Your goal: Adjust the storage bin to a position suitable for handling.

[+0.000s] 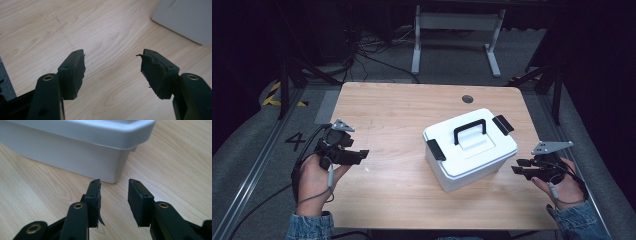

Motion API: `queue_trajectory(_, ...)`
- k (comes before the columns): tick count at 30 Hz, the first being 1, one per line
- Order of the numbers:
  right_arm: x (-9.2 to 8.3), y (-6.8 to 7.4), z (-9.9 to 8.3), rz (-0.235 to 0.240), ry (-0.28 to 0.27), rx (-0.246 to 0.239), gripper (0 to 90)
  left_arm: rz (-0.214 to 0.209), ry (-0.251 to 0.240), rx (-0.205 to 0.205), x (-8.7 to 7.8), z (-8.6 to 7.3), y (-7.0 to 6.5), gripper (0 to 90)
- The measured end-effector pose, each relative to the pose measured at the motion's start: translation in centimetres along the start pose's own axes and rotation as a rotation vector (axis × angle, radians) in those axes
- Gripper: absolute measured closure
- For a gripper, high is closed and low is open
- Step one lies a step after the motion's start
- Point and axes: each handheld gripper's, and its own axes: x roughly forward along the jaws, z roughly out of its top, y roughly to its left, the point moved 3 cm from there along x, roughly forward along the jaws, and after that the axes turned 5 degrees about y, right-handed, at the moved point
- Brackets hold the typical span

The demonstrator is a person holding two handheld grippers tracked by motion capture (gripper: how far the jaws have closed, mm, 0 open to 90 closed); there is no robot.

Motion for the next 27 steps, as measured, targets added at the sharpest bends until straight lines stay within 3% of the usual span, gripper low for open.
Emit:
queue_trajectory(4,-0.1,-0.1,-0.1,0.006,-0.004,0.008,63.8,-0.005,-0.002,0.016,0.1,0.3,-0.1,36.5)
queue_trajectory(6,-0.1,-0.1,-0.1,0.006,-0.004,0.009,63.8,-0.011,0.001,0.003,0.2,0.2,-0.3,36.4)
queue_trajectory(18,0.5,0.1,-0.1,0.01,-0.007,-0.001,61.9,-0.029,-0.021,0.013,0.0,0.7,-0.6,36.6)
queue_trajectory(23,1.0,0.5,-0.4,0.012,-0.018,0.004,61.9,-0.064,-0.053,0.025,-0.2,1.7,-1.5,36.6)
queue_trajectory(27,1.7,0.7,-0.8,0.009,-0.007,0.004,61.7,-0.064,-0.065,0.044,-0.4,2.6,-2.4,36.6)
